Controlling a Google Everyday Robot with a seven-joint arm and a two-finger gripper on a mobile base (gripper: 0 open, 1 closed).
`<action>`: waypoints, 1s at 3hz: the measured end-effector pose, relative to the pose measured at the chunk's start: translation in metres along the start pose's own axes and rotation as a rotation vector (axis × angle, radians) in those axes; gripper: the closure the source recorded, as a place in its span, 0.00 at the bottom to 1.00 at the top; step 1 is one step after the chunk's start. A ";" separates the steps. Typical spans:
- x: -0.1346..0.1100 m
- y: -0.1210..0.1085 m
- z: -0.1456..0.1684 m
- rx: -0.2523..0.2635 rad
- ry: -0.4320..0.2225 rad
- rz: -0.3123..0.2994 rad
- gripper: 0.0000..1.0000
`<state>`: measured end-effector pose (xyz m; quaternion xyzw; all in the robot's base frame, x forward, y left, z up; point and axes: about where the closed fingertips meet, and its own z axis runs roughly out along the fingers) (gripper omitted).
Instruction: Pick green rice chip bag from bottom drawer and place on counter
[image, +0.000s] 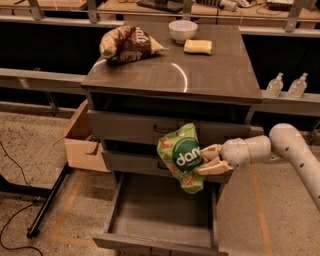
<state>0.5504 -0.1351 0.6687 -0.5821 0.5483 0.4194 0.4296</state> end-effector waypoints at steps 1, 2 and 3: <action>-0.054 -0.003 -0.012 0.034 0.021 -0.021 1.00; -0.102 -0.011 -0.021 0.060 0.025 -0.026 1.00; -0.142 -0.029 -0.031 0.072 0.026 -0.037 1.00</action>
Offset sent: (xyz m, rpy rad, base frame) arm 0.0139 0.0084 0.1658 -0.0262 -0.0578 -0.0938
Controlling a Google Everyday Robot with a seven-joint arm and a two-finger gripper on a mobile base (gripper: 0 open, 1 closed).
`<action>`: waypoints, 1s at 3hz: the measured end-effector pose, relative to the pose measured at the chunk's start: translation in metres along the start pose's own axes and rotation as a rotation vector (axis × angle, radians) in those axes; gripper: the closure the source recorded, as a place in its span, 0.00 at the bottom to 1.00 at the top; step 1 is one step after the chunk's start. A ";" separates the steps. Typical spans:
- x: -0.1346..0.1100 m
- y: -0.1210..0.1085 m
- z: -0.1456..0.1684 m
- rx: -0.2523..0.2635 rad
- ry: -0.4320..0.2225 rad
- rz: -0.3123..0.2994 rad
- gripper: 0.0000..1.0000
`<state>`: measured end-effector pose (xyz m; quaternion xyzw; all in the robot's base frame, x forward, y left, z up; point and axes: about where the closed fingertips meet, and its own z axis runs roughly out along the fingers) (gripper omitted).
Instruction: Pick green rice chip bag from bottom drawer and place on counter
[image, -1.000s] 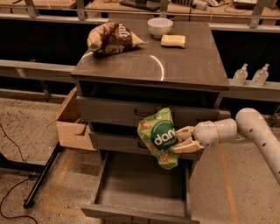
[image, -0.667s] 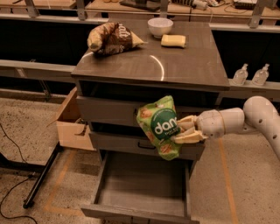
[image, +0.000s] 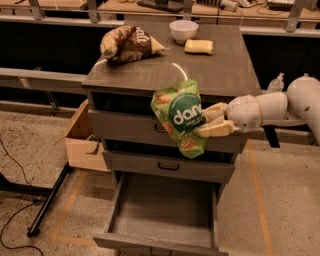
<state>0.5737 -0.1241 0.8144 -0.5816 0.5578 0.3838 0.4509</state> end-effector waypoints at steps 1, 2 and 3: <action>-0.044 -0.033 -0.021 0.034 0.025 -0.025 1.00; -0.073 -0.059 -0.029 0.019 0.056 -0.039 1.00; -0.093 -0.077 -0.047 0.072 0.042 -0.075 1.00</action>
Offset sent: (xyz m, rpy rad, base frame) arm 0.1029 -0.0454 0.1677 -0.0743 -0.1291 -0.0660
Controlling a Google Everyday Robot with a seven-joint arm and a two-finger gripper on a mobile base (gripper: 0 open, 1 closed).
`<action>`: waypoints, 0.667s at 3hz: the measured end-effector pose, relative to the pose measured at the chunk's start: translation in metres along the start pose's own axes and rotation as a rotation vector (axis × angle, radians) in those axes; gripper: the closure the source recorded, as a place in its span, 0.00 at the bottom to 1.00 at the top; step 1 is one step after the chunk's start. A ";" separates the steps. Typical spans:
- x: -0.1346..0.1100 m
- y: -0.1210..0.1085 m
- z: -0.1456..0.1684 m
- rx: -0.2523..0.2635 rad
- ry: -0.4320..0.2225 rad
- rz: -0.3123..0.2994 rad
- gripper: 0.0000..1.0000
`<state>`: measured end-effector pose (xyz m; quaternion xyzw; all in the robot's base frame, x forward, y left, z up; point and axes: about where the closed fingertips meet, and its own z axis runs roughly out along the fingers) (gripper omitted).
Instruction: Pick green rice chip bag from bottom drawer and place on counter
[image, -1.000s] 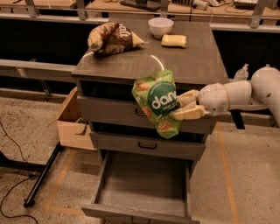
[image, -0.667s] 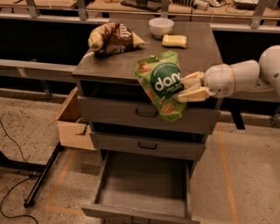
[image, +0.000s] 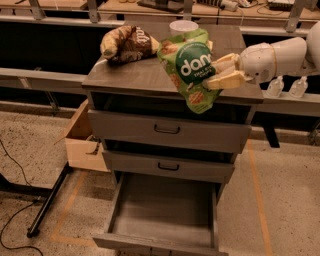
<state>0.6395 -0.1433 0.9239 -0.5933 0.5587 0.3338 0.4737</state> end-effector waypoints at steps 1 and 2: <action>0.000 -0.007 -0.005 0.020 0.030 -0.003 1.00; 0.001 -0.028 -0.030 0.116 0.084 0.003 1.00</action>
Offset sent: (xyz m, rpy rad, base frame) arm 0.0515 -0.0845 0.0343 -0.1267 -0.0694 -0.3013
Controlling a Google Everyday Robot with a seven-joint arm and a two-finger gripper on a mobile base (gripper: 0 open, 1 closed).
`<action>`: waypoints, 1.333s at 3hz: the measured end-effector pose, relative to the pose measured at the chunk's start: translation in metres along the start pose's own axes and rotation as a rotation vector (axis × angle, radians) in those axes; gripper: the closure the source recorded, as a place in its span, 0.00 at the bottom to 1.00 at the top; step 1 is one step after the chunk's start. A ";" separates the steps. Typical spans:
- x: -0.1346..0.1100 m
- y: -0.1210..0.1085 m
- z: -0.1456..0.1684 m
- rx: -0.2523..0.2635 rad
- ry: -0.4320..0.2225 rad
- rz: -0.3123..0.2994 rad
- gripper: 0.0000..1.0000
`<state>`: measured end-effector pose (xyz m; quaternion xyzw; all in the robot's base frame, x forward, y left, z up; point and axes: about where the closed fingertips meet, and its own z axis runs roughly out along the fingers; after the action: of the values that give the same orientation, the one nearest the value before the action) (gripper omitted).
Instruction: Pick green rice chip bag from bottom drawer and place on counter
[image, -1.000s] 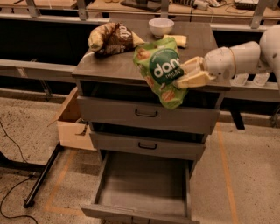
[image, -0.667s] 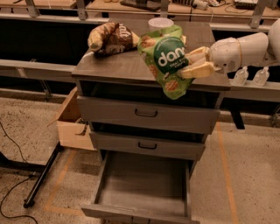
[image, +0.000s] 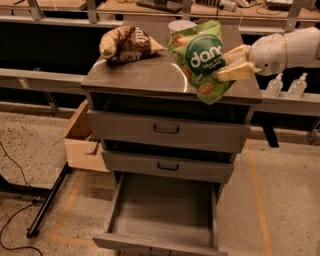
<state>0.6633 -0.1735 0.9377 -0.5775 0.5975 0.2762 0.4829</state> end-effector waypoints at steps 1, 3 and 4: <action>0.011 -0.035 -0.014 0.128 0.013 0.005 1.00; 0.040 -0.099 0.014 0.298 -0.018 0.024 1.00; 0.046 -0.124 0.031 0.353 -0.030 0.017 0.82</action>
Offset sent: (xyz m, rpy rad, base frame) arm 0.1132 -0.0441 -0.0208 0.0664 -0.1242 -0.3740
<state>0.7962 -0.1883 0.9131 -0.4746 0.6343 0.1795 0.5833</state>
